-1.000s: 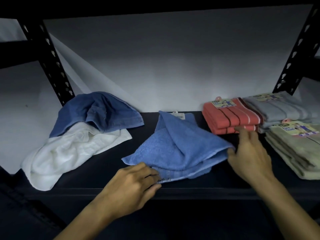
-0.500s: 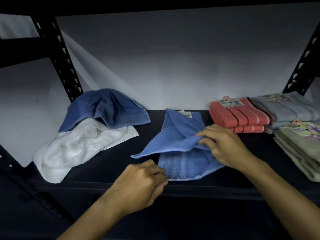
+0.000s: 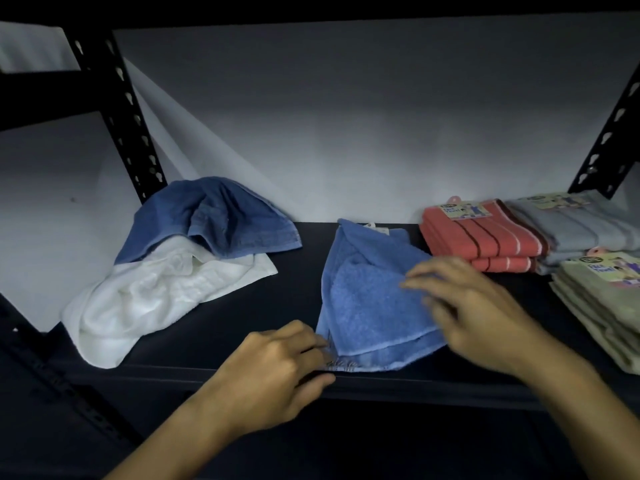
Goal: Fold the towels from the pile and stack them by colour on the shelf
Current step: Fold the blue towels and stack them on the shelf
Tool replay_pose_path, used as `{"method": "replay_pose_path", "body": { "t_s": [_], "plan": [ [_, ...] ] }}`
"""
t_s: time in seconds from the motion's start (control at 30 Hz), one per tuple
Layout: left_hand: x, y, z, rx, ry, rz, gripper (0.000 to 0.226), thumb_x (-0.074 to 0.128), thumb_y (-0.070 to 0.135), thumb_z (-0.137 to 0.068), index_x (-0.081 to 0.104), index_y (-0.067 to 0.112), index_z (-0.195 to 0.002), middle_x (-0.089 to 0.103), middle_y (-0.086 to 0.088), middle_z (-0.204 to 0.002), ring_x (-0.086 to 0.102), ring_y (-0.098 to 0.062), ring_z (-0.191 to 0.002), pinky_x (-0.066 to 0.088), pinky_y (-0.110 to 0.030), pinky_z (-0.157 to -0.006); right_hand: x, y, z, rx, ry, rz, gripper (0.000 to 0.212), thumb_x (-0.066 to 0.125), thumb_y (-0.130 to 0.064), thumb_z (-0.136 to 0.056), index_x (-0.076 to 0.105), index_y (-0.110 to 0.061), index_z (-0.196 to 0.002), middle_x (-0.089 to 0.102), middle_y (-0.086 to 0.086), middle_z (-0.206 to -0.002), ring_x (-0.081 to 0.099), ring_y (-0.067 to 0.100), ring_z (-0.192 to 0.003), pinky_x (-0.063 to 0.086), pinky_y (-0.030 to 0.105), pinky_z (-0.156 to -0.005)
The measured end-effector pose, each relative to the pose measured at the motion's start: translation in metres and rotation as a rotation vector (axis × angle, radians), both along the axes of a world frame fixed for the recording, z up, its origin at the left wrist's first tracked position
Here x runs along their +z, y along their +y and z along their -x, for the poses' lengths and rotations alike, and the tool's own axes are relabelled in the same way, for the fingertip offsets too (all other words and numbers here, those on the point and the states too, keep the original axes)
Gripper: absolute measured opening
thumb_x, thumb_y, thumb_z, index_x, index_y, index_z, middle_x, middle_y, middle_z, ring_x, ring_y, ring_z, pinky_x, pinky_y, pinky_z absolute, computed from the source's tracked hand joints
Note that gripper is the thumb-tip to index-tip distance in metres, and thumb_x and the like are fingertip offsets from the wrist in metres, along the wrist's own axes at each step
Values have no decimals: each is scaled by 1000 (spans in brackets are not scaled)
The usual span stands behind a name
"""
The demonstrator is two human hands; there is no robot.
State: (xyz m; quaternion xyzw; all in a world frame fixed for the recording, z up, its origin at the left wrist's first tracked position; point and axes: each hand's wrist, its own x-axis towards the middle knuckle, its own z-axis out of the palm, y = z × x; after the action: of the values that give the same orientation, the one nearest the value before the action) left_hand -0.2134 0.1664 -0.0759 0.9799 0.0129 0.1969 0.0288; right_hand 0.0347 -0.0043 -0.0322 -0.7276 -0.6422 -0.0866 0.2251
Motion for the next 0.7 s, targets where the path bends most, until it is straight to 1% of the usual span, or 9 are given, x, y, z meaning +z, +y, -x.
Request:
{"method": "replay_pose_path", "body": {
  "t_s": [0.07, 0.13, 0.17, 0.27, 0.37, 0.43, 0.5, 0.6, 0.7],
  "plan": [
    [2, 8, 1, 16, -3, 47, 30, 58, 50, -94, 74, 28, -105, 66, 16, -112, 59, 0, -106, 54, -18, -71, -6, 10, 30, 116, 30, 21, 29, 55, -36, -92, 67, -30, -118, 54, -19, -115, 47, 0, -110, 38, 20, -95],
    [3, 16, 1, 23, 5, 72, 30, 56, 50, -95, 73, 28, -107, 65, 17, -116, 56, 1, -111, 54, -20, -76, -17, 25, 51, 146, 51, 102, 42, 48, -57, -90, 64, -33, -120, 52, -22, -113, 44, -3, -106, 36, 17, -90],
    [2, 19, 0, 18, 16, 79, 30, 56, 49, -96, 73, 29, -110, 64, 17, -119, 55, 2, -113, 54, -20, -80, -24, 33, 56, 135, 53, 140, 45, 49, -60, -88, 61, -33, -123, 51, -22, -115, 41, -4, -105, 36, 18, -91],
    [0, 26, -4, 8, 38, 87, 32, 54, 49, -97, 70, 30, -118, 62, 18, -124, 50, 4, -120, 52, -21, -88, -42, 49, 58, 106, 117, 137, 38, 58, -52, -89, 63, -33, -121, 51, -23, -110, 36, -6, -99, 34, 19, -92],
    [-6, 30, -6, 8, 24, 116, 34, 55, 49, -97, 70, 28, -119, 61, 17, -128, 48, 2, -125, 51, -27, -94, -49, 51, 57, 102, 138, 52, 15, 58, -37, -93, 70, -30, -99, 56, -20, -93, 43, -3, -88, 36, 17, -81],
    [-11, 30, -5, 10, 4, 149, 35, 54, 50, -98, 70, 28, -120, 60, 17, -131, 47, 3, -126, 50, -30, -97, -50, 50, 56, 68, 147, -11, 13, 53, -28, -97, 64, -27, -91, 55, -16, -89, 47, 1, -84, 41, 24, -75],
    [-17, 29, -3, 10, -19, 175, 36, 54, 49, -98, 70, 27, -121, 60, 17, -133, 48, 4, -126, 50, -31, -99, -44, 48, 53, -10, 233, -115, 12, 45, -25, -100, 54, -27, -94, 53, -14, -88, 50, 3, -81, 43, 28, -72],
    [-20, 27, -3, 16, -35, 196, 38, 53, 50, -99, 70, 25, -122, 60, 16, -133, 48, 4, -126, 49, -31, -100, -23, 44, 50, -109, 429, -353, 7, 40, -27, -101, 47, -28, -99, 54, -8, -74, 52, 8, -64, 37, 27, -57],
    [-21, 28, -4, 19, -38, 198, 38, 52, 50, -99, 71, 25, -122, 61, 15, -132, 49, 3, -125, 49, -32, -100, -7, 46, 44, -153, 475, -614, 11, 42, -18, -102, 52, -21, -103, 58, -11, -80, 54, 7, -69, 42, 22, -60]
  ]
}}
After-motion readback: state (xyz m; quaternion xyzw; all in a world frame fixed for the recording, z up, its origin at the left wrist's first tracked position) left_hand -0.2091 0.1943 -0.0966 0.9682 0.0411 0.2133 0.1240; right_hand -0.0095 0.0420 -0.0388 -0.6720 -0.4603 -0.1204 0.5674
